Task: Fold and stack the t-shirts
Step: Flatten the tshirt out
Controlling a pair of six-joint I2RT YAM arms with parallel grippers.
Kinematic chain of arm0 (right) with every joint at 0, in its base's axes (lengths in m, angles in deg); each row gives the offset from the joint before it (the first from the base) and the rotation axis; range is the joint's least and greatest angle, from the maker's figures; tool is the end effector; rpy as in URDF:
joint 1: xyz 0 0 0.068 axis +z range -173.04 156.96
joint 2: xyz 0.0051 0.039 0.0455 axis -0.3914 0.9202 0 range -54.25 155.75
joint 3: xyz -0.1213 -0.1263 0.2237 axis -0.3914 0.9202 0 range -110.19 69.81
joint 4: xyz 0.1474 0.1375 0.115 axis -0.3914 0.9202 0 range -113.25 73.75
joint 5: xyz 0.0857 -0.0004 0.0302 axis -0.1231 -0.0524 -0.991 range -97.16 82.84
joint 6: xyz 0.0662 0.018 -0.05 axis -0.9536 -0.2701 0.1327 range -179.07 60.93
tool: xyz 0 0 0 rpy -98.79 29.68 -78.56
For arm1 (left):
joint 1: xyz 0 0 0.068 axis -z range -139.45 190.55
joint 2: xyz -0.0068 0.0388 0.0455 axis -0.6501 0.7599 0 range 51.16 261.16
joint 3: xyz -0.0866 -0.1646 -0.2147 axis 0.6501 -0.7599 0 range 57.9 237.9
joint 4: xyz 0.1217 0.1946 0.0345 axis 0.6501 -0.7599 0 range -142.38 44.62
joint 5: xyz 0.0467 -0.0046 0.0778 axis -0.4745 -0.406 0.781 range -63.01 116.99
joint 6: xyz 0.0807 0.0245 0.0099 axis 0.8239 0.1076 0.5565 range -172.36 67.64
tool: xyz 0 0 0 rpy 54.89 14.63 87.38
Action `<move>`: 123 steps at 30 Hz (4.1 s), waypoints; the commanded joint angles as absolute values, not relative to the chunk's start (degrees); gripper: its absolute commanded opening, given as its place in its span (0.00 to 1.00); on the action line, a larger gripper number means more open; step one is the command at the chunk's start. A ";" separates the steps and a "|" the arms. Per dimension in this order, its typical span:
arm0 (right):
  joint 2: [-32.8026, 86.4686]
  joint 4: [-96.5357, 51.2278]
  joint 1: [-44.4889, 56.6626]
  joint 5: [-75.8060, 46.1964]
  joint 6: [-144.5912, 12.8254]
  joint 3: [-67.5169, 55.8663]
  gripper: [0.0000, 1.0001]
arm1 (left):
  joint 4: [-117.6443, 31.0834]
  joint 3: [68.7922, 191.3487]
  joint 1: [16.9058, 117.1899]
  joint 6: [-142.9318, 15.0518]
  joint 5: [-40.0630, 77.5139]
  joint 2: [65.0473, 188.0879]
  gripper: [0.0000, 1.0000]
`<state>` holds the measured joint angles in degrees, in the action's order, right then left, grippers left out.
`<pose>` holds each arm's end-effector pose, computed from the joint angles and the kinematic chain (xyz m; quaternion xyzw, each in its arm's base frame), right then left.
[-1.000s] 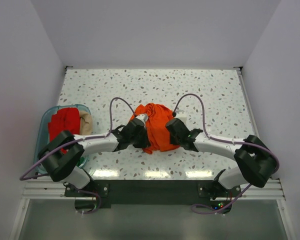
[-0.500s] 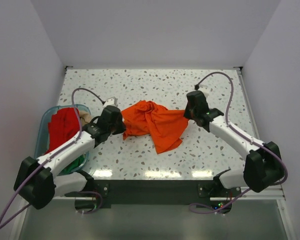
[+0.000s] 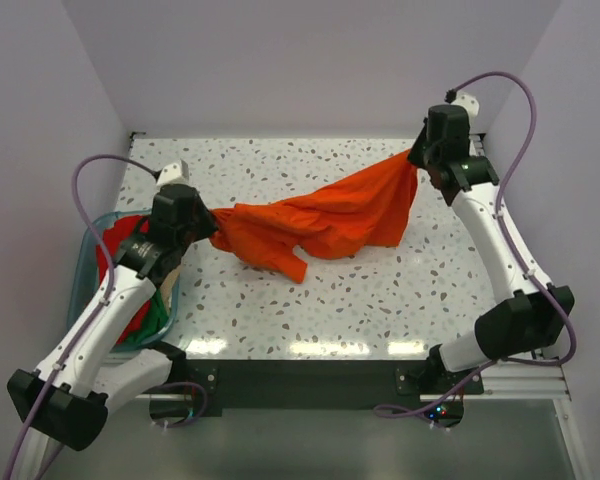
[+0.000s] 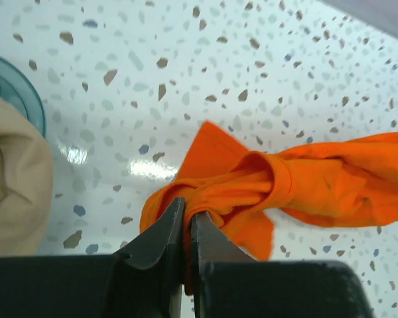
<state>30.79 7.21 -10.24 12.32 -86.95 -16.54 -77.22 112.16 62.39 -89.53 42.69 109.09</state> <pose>0.3313 0.0498 0.3827 0.1965 0.8312 0.0368 0.5187 0.2017 -0.0590 0.3085 -0.1794 0.8645 -0.1177 0.4545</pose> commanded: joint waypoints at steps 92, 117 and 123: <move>6.66 17.62 -20.32 -1.95 -99.14 31.04 0.86 | -65.61 85.59 64.54 -104.21 46.76 102.04 0.00; 3.93 27.99 -5.46 -6.47 -109.43 40.46 0.65 | -58.30 92.18 59.44 -101.67 40.70 114.09 0.00; 9.64 25.89 -5.46 -6.89 -106.79 40.36 0.57 | -58.22 92.18 59.27 -101.41 40.00 114.09 0.00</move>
<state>7.07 25.15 -5.78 -6.69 -107.86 41.10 -60.78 89.95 59.79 -102.29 40.46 114.05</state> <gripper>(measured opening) 0.593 0.024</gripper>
